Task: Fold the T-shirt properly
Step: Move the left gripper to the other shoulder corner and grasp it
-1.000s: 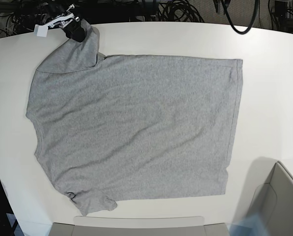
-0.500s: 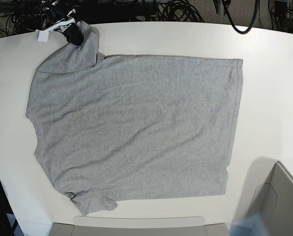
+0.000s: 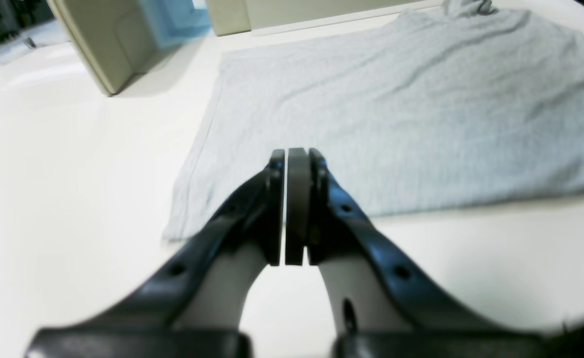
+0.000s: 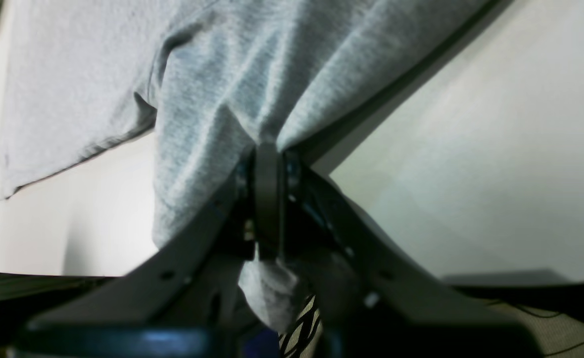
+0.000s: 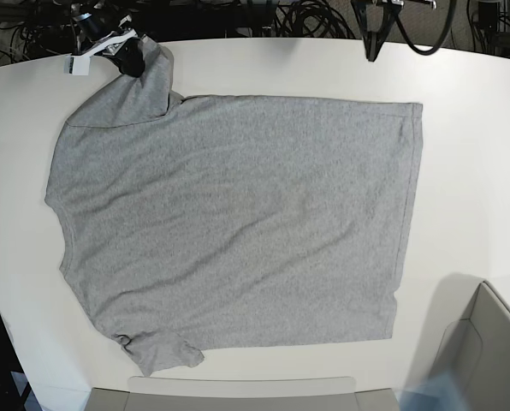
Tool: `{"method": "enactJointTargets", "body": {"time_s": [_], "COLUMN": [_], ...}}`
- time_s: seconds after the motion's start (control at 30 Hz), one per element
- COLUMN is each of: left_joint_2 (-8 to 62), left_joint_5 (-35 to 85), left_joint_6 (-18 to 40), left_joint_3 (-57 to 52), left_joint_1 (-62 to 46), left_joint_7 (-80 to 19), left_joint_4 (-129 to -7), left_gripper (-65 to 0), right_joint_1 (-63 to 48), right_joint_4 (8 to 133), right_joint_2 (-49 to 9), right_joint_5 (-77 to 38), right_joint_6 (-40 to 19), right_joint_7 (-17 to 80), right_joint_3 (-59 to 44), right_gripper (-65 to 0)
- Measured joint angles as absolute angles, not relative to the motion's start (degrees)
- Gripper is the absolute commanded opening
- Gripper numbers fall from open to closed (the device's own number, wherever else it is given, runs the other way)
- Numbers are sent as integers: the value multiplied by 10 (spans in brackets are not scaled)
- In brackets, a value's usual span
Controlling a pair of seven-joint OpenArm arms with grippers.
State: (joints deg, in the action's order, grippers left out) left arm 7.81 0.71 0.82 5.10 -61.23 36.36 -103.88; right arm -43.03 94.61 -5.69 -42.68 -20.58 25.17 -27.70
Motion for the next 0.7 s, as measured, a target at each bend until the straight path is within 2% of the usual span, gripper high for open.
{"method": "enactJointTargets", "body": {"time_s": [0.07, 0.17, 0.23, 0.33, 0.47, 0.53, 0.7], "left_joint_2": [86, 138, 174, 220, 232, 235, 238], "left_joint_5": [65, 207, 329, 440, 498, 520, 580], "left_joint_6": [13, 73, 104, 119, 125, 129, 121], "left_joint_3": [62, 67, 50, 4, -56, -80, -168], "left_joint_1": [-609, -573, -547, -516, -505, -500, -413], "left_joint_7": [277, 140, 82, 43, 24, -18, -248], "left_joint_4": [-1085, -1131, -1137, -1127, -1114, -1106, -1059], "left_gripper": [-591, -556, -514, -464, -411, -377, -333], "right_joint_1": [-430, -427, -427, -429, -429, -429, -430], "right_joint_4": [951, 952, 952, 952, 952, 952, 952], "right_joint_2": [-57, -57, -56, -58, -60, -60, -60], "right_joint_5": [-420, -420, -418, -418, -418, -418, -418], "right_joint_6": [-206, -206, -206, -205, -206, -206, -206], "right_joint_7": [255, 257, 257, 257, 257, 257, 257], "right_joint_3": [-277, -277, -277, -277, -277, -277, -277], "right_gripper": [-650, -650, -650, -650, -650, -650, -650]}}
